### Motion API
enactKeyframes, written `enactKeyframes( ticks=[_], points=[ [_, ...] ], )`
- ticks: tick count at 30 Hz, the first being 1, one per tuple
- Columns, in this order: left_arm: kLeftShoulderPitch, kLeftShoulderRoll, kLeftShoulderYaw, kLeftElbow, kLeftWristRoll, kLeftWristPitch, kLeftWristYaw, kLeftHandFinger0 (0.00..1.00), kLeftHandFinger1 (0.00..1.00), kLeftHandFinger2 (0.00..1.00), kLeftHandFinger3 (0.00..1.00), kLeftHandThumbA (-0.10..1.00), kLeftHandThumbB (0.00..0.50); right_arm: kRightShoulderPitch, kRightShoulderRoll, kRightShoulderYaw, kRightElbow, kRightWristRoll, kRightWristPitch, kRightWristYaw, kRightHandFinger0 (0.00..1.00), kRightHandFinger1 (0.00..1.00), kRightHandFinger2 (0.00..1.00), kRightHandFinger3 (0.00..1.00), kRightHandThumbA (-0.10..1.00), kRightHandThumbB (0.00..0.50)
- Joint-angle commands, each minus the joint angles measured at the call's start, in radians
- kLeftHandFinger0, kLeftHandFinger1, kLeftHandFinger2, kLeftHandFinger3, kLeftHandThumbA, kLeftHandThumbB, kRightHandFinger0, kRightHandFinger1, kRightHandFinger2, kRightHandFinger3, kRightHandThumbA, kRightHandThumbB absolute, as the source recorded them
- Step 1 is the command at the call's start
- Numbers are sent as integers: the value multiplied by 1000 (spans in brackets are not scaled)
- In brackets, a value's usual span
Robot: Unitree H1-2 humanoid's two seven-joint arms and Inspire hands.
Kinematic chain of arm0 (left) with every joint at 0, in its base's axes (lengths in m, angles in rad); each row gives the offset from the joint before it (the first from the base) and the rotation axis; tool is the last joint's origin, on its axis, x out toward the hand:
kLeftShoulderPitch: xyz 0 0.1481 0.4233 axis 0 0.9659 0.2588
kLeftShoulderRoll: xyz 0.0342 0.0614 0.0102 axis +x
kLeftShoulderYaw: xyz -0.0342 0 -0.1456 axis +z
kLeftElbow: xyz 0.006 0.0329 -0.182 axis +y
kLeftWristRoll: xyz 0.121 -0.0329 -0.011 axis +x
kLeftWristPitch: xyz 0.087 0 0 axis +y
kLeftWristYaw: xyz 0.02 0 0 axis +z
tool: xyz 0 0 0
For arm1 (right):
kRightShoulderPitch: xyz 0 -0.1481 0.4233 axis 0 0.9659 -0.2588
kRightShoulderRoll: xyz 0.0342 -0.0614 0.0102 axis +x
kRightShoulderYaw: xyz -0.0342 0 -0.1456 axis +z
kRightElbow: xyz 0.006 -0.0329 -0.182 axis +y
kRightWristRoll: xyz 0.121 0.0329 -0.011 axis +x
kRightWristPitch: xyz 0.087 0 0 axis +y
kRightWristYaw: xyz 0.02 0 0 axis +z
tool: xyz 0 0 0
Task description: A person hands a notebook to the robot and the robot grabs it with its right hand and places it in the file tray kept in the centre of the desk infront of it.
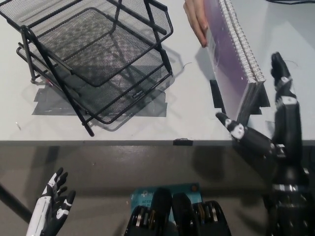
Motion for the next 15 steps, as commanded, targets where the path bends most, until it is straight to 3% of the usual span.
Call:
enactKeyframes(
  ticks=[1, 6, 9, 15],
  points=[
    [3, 2, 10, -20, 4, -35, 22, 969, 1000, 1000, 1000, 815, 432, -79, 21, 6, 59, 27, 46, 3, 1000, 1000, 1000, 1000, 968, 270],
    [8, 3, 14, -23, 8, -30, 25, 975, 1000, 1000, 1000, 826, 440, -138, 16, 1, 178, 16, 43, -16, 1000, 1000, 1000, 1000, 1000, 304],
    [10, 6, 16, -21, 8, -36, 24, 969, 1000, 1000, 1000, 829, 438, -188, 7, -12, 287, 35, 15, -26, 1000, 1000, 1000, 1000, 1000, 293],
    [10, 3, 17, -25, 5, -36, 24, 985, 1000, 1000, 1000, 827, 431, -261, -2, -32, 439, 61, -22, -44, 1000, 1000, 1000, 1000, 1000, 336]
  ],
)
